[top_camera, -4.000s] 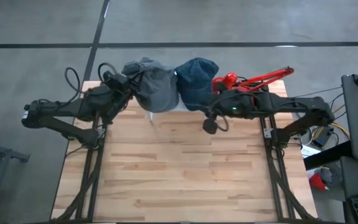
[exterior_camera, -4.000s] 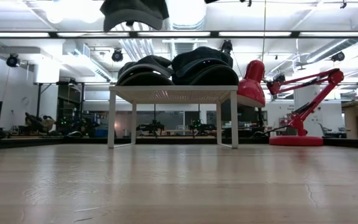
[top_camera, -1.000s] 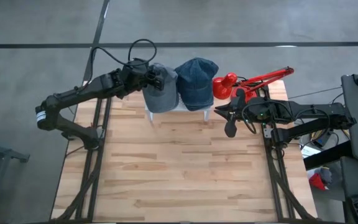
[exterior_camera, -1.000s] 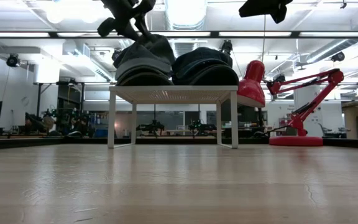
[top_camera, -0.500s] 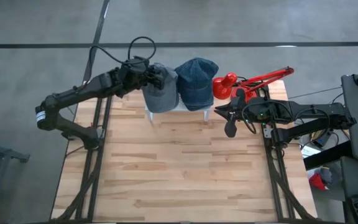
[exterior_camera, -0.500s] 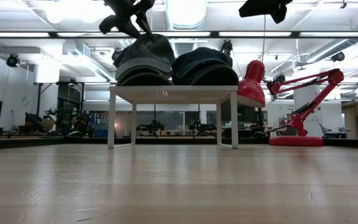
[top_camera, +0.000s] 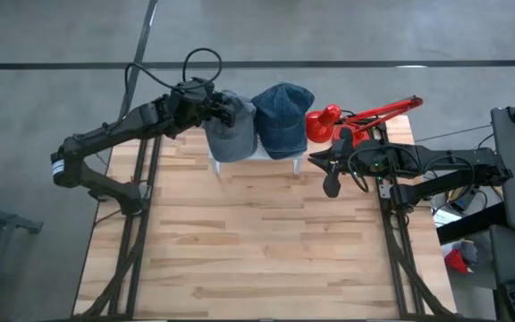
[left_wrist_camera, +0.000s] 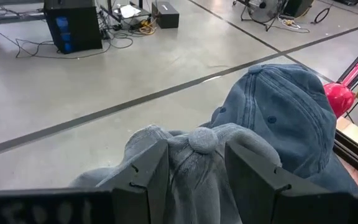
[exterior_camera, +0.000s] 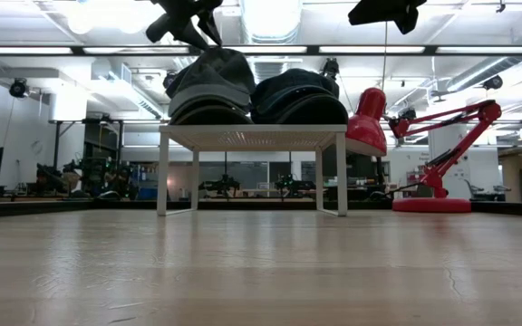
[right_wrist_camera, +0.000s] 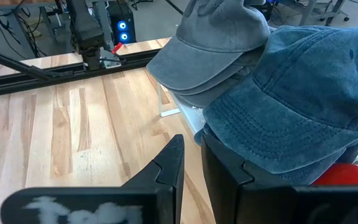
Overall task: Pick & Place hat
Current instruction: Stack the gray cap on the gray cap on the shelf, then return to Home Position
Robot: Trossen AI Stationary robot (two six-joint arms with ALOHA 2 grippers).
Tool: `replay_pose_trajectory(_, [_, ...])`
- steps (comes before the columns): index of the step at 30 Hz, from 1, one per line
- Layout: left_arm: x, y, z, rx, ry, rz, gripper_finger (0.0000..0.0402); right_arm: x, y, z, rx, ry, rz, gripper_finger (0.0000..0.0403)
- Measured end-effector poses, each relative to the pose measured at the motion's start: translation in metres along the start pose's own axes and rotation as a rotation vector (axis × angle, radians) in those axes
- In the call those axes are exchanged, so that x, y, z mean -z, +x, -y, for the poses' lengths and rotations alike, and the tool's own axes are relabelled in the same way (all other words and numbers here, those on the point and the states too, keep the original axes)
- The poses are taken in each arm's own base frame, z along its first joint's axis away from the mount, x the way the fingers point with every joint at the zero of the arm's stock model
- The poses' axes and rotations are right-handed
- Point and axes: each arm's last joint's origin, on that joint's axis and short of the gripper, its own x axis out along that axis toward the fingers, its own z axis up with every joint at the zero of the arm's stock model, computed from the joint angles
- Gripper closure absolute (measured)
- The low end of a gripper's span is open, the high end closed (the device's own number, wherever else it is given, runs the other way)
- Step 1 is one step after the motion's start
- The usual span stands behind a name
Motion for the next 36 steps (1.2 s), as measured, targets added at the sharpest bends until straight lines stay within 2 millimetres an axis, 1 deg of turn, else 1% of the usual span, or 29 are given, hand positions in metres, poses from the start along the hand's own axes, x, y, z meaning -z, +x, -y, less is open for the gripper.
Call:
replay_pose_trajectory(3, [-0.003,-0.001,0.0,-0.015,0.023,0.022,0.025,0.0,0.0,0.0,0.0,0.0,0.0,0.0351])
replay_pose_trajectory(8, [-0.014,-0.008,-0.002,-0.065,0.055,0.074,0.025,0.0,0.0,0.0,0.0,0.0,0.0,0.0351])
replay_pose_trajectory(14, [-0.025,-0.014,-0.002,-0.069,0.083,0.106,0.025,0.0,0.0,0.0,0.0,0.0,0.0,0.0351])
replay_pose_trajectory(19, [-0.031,-0.027,-0.007,-0.062,0.089,0.134,0.025,0.0,0.0,0.0,0.0,0.0,0.0,0.0351])
replay_pose_trajectory(25, [-0.026,-0.055,-0.025,-0.07,0.114,0.109,0.025,0.0,0.0,0.0,0.0,-0.018,-0.001,0.0351])
replay_pose_trajectory(29, [-0.019,-0.077,-0.04,-0.056,0.096,0.136,0.025,0.0,0.0,0.0,0.0,-0.027,-0.001,0.0351])
replay_pose_trajectory(33, [-0.006,-0.094,-0.054,-0.044,0.088,0.148,0.025,0.0,0.0,0.0,0.0,-0.027,-0.001,0.0351])
replay_pose_trajectory(36, [0.007,-0.101,-0.063,-0.034,0.089,0.144,0.025,0.0,-0.001,0.0,0.0,-0.026,0.001,0.0351])
